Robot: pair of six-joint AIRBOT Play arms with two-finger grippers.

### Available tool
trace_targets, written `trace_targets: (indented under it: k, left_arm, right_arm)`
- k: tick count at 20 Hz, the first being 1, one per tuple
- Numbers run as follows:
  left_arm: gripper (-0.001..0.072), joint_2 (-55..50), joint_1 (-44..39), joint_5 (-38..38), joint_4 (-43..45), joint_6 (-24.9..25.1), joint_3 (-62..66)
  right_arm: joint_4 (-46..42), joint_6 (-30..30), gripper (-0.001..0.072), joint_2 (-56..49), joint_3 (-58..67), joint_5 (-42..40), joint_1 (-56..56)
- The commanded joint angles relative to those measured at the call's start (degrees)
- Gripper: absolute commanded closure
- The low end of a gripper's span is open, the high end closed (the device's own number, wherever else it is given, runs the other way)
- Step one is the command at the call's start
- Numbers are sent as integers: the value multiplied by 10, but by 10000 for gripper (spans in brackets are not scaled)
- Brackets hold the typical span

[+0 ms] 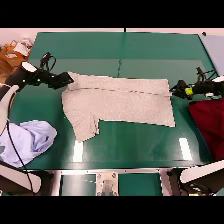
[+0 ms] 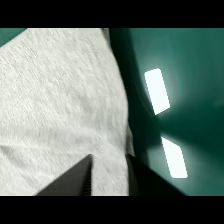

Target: Fold the shirts.

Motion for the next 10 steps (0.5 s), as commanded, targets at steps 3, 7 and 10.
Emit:
trace_targets:
  k: [3, 7, 10]
  left_arm:
    - [682, 5, 70, -239, 6, -52, 34]
    - [690, 63, 71, -297, 55, -77, -10]
    - [690, 196, 60, -242, 67, -80, -170]
  right_arm:
    - [-94, 61, 701, 50, -1, 111, -65]
    - [-95, 73, 701, 164, -142, 94, -76]
    - [-96, 97, 701, 302, -318, 41, -77]
